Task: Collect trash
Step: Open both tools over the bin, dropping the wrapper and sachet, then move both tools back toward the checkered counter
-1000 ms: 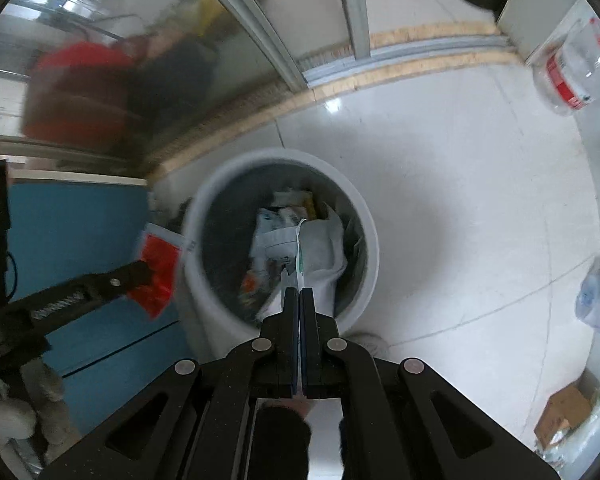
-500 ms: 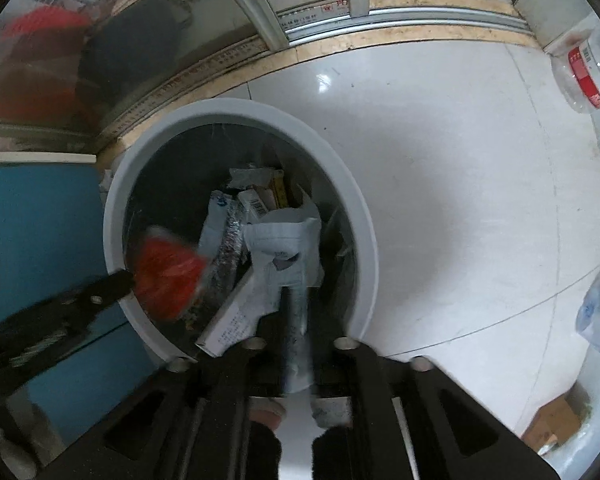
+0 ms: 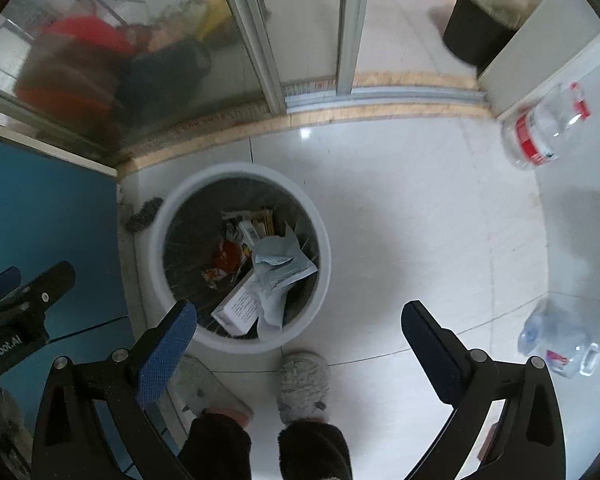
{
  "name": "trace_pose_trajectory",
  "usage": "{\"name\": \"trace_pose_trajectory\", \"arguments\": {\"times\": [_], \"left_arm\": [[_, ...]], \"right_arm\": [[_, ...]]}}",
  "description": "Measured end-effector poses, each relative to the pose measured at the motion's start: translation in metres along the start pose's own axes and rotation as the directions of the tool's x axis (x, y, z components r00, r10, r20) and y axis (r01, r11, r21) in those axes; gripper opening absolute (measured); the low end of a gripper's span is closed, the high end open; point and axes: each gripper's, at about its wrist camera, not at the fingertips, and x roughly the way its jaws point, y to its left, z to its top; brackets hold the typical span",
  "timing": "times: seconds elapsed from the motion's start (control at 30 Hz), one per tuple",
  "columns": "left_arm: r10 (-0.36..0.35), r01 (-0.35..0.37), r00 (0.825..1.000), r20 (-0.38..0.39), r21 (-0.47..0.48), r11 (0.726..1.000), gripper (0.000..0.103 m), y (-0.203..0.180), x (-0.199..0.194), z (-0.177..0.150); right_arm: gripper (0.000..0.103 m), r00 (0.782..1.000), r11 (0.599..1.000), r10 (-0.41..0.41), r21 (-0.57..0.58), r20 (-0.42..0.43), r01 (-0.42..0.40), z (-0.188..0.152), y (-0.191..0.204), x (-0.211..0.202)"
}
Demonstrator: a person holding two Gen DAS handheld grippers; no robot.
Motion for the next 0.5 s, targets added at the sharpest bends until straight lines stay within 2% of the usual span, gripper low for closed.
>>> {"name": "trace_pose_trajectory", "arguments": {"times": [0.17,0.5], "left_arm": [[-0.011,0.012,0.999,0.035,-0.009,1.000,0.100,0.004,-0.073,-0.009],[-0.045,0.048,0.991,0.125,-0.025,0.999,0.100,0.012,-0.250,-0.041]], "right_arm": [[0.103,0.999,1.000,0.001,0.010,0.046,-0.001,-0.012,-0.010,-0.086],[0.103,0.987,0.999,0.041,-0.016,0.158,-0.038,-0.044,-0.023,-0.283]]}}
